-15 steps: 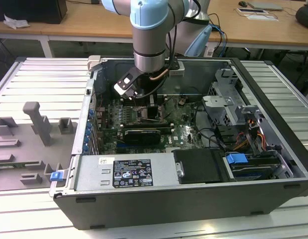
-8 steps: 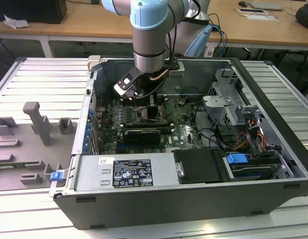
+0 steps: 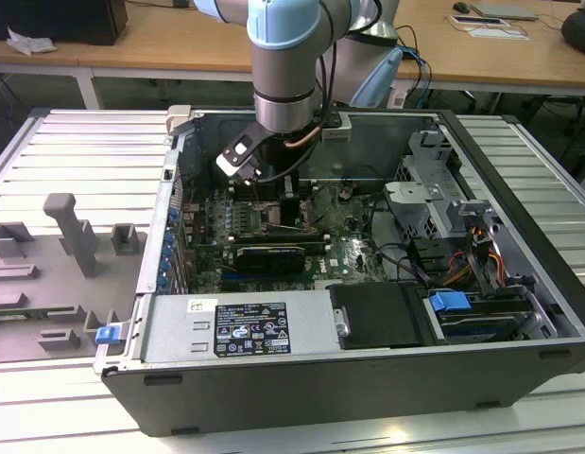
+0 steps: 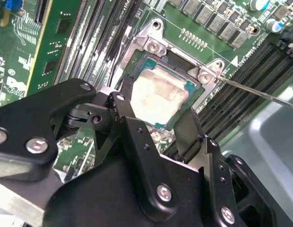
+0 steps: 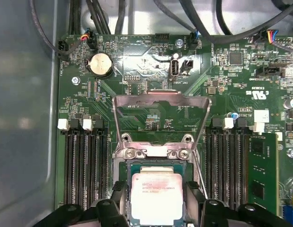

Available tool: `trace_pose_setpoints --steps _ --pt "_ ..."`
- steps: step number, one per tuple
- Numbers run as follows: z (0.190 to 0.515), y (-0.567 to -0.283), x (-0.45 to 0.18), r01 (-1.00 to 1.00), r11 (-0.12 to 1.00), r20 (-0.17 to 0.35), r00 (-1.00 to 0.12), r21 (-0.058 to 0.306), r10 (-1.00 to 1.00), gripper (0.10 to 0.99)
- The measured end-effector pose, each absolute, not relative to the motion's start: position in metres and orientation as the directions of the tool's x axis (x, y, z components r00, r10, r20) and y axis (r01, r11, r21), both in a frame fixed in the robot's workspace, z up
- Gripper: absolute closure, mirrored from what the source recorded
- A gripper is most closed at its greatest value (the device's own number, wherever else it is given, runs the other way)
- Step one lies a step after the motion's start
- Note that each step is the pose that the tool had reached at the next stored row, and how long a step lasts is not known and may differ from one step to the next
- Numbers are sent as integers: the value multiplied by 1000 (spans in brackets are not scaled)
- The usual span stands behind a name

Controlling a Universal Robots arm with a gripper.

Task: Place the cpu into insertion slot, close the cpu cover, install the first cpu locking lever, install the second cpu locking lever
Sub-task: 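Place the cpu into insertion slot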

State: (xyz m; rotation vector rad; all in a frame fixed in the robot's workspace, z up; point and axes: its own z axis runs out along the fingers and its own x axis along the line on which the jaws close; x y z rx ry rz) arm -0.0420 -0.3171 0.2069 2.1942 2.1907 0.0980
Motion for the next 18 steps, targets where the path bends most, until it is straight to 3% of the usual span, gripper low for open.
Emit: trace_pose_setpoints --steps 3,4,5,9,10,11,18 --pt "212 -317 -42 997 -3 17 1 72 1000 486" --pt "213 -317 -42 997 -3 17 1 72 1000 553" --pt "214 -317 -42 997 -3 17 1 72 1000 553" --pt "216 -317 -42 998 -3 17 2 70 1000 796" --pt "216 -317 -42 998 -3 17 2 70 1000 918" --pt "217 -317 -42 998 -3 17 2 70 1000 980" --pt "220 -317 -42 998 -3 17 2 70 1000 980"
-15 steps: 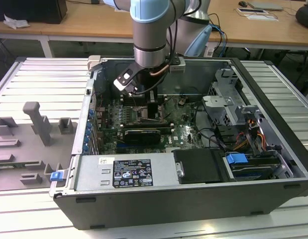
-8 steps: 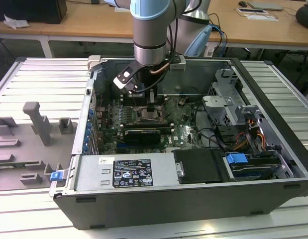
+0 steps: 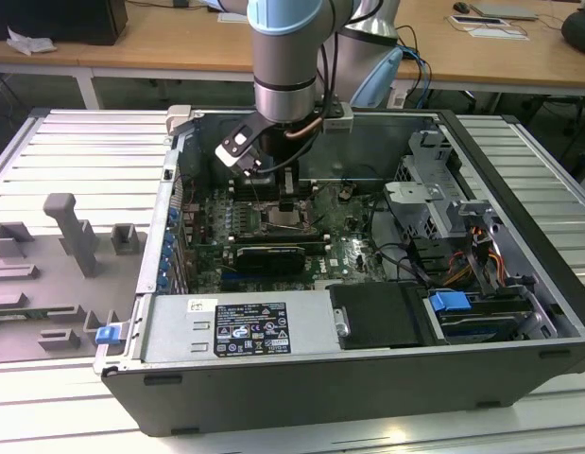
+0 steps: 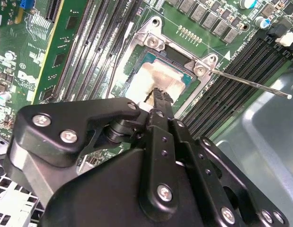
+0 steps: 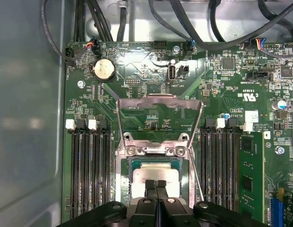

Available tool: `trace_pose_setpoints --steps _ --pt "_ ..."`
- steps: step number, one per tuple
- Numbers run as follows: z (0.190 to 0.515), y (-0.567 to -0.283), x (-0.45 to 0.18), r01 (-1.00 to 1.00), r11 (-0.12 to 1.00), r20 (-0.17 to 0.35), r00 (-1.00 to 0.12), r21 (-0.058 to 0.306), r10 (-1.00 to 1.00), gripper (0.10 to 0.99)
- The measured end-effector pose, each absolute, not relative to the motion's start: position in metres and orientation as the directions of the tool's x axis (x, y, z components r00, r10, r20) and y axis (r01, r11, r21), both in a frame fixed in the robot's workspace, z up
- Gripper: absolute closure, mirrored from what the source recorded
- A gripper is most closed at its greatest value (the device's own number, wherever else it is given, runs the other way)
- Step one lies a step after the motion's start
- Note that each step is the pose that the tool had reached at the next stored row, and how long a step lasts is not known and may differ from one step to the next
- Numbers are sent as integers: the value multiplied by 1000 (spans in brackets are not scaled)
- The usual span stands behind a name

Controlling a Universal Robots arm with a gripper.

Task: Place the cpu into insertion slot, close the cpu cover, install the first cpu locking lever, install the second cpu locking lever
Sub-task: 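Close the cpu cover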

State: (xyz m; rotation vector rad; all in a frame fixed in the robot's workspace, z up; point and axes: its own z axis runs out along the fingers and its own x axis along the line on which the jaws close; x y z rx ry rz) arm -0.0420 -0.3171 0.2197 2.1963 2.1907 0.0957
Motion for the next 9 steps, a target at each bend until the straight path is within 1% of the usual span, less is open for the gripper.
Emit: trace_pose_setpoints --steps 9 --pt "230 -317 -42 998 -3 17 2 70 1000 980"
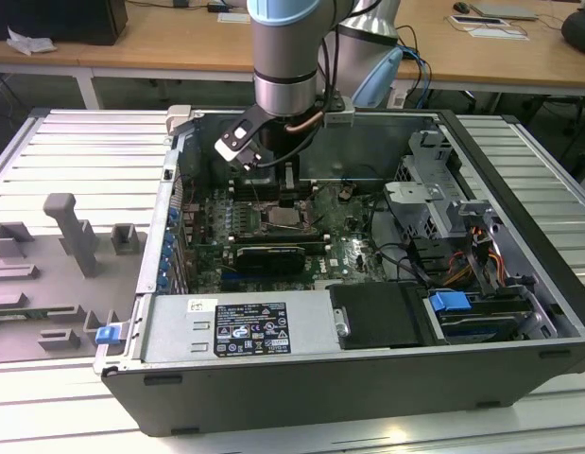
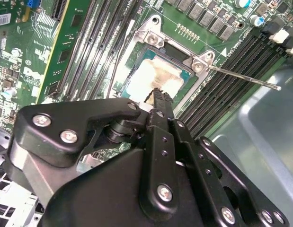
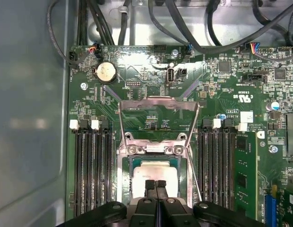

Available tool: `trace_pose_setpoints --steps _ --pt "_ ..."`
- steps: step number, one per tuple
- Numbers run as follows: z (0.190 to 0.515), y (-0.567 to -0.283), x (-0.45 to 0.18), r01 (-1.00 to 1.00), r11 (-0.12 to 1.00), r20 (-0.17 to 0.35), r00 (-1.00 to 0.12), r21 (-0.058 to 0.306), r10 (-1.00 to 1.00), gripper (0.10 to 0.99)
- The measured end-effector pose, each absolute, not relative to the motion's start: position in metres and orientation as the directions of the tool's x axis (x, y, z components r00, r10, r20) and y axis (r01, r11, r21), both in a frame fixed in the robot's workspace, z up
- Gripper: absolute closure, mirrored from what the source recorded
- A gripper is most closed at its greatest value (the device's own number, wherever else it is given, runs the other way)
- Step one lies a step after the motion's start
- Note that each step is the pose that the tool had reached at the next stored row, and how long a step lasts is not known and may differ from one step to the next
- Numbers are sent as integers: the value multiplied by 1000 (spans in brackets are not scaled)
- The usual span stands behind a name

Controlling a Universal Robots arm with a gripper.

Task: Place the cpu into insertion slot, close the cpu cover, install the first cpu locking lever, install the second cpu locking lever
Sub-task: 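Close the cpu cover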

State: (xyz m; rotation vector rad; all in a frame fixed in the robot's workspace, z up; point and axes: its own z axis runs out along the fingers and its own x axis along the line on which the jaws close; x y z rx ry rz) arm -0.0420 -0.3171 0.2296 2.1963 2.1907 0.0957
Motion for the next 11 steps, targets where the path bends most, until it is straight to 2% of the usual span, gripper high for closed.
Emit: trace_pose_setpoints --steps 11 --pt "252 -319 -37 998 -4 17 3 69 1000 980"
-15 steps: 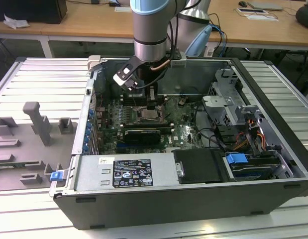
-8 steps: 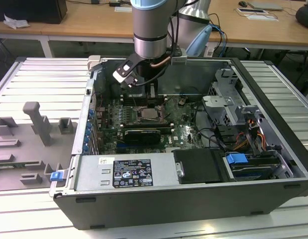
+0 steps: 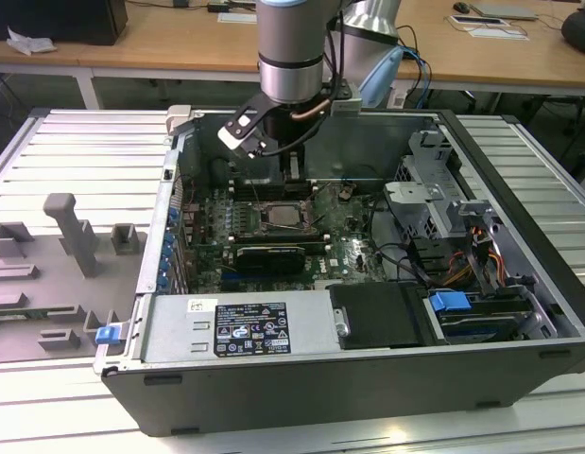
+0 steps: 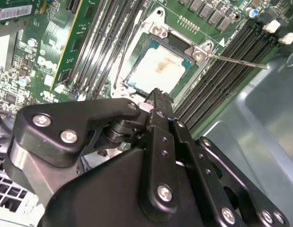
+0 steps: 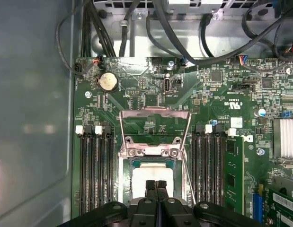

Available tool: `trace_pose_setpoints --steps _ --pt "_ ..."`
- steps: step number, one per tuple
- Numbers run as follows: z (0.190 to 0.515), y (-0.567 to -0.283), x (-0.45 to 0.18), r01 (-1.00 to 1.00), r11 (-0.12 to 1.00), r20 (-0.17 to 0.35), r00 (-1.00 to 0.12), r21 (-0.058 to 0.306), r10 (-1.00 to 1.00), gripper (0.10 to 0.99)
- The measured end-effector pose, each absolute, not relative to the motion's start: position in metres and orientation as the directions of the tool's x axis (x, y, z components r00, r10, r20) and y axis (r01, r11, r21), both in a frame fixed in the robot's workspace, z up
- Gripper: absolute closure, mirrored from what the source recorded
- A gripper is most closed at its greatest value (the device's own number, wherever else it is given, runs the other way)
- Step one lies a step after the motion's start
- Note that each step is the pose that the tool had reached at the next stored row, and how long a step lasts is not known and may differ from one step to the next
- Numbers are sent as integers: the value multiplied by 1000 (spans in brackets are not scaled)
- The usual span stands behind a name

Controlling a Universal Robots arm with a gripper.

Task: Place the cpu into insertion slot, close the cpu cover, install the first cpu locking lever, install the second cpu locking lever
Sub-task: 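Close the cpu cover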

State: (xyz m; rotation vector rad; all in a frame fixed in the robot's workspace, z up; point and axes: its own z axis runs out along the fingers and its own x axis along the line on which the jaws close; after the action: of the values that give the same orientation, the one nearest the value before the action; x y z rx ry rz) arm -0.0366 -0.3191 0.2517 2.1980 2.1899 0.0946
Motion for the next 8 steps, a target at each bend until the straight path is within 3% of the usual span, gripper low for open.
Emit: trace_pose_setpoints --steps 8 --pt "268 -319 -27 998 -4 17 3 69 1000 980"
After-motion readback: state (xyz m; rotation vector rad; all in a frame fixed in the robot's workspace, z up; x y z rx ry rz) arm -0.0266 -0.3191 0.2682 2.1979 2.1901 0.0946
